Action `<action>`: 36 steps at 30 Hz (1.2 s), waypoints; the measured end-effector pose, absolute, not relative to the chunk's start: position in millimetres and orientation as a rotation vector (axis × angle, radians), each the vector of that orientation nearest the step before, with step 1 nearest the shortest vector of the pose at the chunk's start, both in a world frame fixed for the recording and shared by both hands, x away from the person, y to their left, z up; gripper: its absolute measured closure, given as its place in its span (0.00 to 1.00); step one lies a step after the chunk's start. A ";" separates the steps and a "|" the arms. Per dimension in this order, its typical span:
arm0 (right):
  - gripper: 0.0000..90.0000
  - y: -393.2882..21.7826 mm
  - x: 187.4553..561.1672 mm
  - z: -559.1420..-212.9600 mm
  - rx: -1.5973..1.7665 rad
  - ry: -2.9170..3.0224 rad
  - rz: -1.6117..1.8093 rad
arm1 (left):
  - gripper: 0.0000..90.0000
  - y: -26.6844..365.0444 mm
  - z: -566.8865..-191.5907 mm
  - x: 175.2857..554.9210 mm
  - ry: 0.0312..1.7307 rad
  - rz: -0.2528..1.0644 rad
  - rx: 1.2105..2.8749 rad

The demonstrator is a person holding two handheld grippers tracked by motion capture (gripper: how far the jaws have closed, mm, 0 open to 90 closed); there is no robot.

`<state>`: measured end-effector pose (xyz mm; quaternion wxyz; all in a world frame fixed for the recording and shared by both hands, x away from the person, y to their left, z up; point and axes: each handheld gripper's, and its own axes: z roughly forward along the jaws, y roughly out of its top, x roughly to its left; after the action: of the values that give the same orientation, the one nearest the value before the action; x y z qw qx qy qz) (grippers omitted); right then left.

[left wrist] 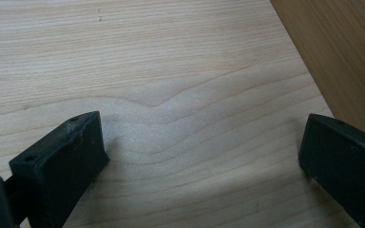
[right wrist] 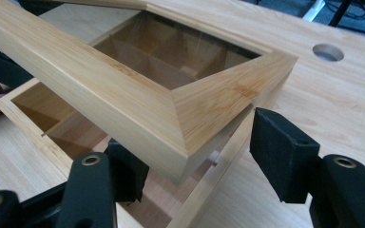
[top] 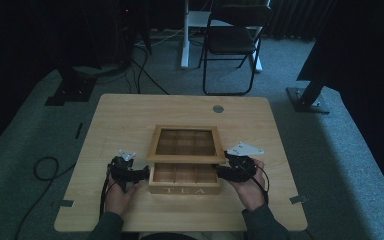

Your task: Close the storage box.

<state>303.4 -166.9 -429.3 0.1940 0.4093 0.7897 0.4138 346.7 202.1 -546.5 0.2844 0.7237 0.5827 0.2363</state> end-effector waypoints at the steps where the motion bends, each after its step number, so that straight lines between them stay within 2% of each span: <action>1: 0.44 -166.6 302.3 -433.3 1.151 2.219 1.157 | 0.02 202.4 -546.3 346.6 1.557 0.632 1.942; 36: 0.45 -164.6 289.3 -467.8 1.116 2.260 1.089 | 0.02 202.5 -546.2 346.6 1.556 0.632 1.945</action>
<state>289.3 -164.6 -467.8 0.1965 0.3985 0.8070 0.3890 346.6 202.5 -546.2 0.2819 0.7262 0.5810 0.2359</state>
